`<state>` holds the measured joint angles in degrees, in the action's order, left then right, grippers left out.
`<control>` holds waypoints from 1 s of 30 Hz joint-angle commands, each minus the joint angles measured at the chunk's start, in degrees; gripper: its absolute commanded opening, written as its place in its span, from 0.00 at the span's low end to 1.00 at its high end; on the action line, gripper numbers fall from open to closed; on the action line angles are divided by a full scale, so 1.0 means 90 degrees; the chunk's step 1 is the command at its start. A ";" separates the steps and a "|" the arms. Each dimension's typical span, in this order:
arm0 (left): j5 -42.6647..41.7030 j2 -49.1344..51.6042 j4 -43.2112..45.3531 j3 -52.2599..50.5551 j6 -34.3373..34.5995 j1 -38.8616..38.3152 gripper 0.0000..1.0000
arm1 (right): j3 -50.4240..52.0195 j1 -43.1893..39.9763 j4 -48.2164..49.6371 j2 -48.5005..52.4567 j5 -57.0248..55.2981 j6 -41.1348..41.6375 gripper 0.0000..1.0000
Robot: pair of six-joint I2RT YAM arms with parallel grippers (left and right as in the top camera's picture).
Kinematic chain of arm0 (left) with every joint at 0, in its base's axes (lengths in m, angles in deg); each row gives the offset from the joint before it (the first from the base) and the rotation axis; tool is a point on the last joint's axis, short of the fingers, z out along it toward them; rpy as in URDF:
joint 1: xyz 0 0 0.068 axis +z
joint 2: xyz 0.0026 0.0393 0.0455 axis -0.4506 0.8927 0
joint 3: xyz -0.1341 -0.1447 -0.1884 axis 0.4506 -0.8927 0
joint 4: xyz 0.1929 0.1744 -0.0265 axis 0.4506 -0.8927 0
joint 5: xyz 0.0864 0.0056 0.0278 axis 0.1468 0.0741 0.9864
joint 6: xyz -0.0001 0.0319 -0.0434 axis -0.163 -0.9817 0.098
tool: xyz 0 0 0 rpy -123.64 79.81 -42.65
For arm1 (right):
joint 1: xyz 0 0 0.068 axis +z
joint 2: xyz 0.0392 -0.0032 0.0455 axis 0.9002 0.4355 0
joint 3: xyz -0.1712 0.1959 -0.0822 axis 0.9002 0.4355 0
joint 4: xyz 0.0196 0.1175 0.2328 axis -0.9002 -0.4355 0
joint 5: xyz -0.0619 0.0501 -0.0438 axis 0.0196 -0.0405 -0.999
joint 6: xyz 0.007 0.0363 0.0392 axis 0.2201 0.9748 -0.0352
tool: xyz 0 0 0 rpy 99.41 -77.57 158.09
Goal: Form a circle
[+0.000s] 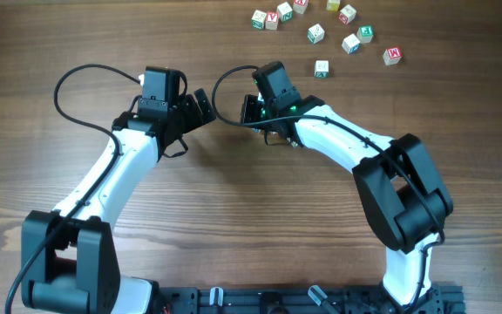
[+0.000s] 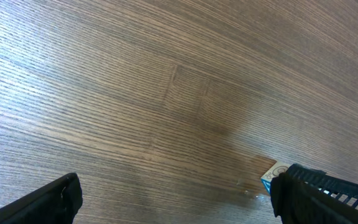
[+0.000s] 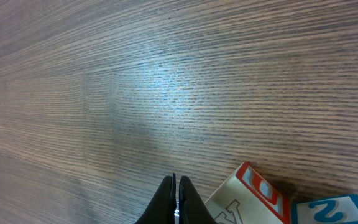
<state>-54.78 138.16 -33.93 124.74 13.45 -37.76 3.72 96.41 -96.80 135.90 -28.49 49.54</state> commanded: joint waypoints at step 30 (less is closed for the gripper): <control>-0.0007 -0.0124 0.0015 -0.0017 -0.0097 0.0000 1.00 | -0.0131 0.0019 -0.0219 0.0146 -0.0306 0.0061 0.05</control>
<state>-54.81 138.16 -33.93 124.74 13.45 -37.76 3.72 96.41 -98.90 135.99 -30.00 49.62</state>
